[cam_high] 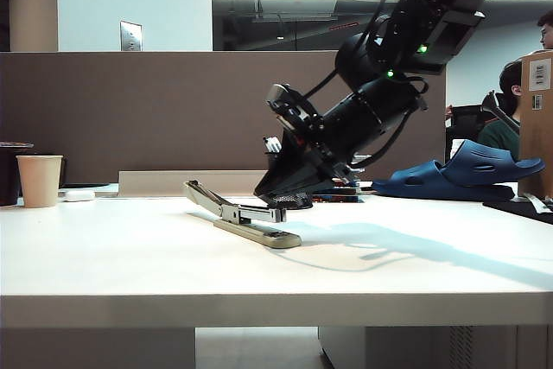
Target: Pick up a set of staples and put them into the open stapler.
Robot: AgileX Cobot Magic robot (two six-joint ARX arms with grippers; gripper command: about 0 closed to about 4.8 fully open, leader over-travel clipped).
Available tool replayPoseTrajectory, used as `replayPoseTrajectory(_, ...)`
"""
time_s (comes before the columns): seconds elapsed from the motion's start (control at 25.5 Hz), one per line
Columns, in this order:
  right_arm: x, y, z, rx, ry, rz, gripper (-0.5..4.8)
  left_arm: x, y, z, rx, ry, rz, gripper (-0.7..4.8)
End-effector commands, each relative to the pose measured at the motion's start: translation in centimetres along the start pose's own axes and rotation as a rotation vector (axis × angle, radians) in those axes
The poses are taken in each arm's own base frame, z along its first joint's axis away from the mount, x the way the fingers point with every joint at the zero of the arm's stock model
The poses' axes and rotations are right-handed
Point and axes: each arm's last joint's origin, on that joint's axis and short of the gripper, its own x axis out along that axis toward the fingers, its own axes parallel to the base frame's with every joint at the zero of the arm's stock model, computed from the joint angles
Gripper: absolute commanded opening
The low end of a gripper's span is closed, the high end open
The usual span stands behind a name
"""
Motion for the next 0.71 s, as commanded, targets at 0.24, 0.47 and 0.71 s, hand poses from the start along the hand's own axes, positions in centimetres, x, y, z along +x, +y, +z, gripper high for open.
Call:
replayPoseTrajectory(0.24, 0.2, 0.34, 0.34, -0.024, -0.006, -0.066, -0.08, -0.01, 0.0, -0.04, -0.003, 0.006, -0.003, -0.06)
replayPoseTrajectory(0.47, 0.19, 0.3, 0.43, -0.03, -0.014, -0.08, -0.05, -0.01, 0.0, -0.04, -0.003, 0.006, -0.003, -0.06)
replayPoseTrajectory(0.71, 0.21, 0.33, 0.55, -0.039, -0.023, -0.084, 0.11, -0.01, 0.0, -0.04, -0.003, 0.006, -0.003, -0.06)
